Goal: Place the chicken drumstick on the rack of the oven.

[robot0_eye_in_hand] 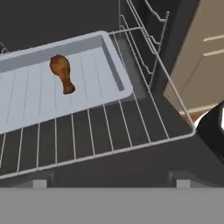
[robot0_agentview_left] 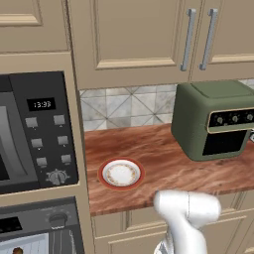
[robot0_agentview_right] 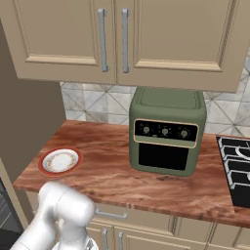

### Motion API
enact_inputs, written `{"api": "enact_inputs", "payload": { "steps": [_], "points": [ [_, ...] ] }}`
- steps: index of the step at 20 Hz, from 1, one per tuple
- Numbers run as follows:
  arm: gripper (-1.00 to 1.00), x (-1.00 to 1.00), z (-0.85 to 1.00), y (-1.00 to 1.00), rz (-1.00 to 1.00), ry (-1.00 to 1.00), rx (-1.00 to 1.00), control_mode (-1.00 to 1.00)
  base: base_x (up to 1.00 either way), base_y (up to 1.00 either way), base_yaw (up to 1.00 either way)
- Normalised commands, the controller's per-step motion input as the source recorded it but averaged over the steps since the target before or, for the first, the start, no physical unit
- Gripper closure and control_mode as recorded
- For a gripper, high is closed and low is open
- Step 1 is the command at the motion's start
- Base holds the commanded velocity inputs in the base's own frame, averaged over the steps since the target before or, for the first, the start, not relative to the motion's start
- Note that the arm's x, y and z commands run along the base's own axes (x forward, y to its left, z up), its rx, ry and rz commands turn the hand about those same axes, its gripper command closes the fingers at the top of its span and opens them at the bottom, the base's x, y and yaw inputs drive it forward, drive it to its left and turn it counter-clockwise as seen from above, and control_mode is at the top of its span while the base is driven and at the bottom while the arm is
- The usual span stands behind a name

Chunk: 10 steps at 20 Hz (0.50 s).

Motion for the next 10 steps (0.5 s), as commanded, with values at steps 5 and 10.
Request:
{"api": "enact_inputs", "payload": {
  "steps": [5, 10],
  "points": [
    [-1.00, 0.01, 0.11, -1.00, -0.10, 0.00, 0.30, -1.00, 0.00, 0.00, 0.00],
    [-1.00, 0.30, 0.00, -0.58, -0.10, 0.06, 0.05, -1.00, 0.00, 0.00, 0.00]
  ]
}}
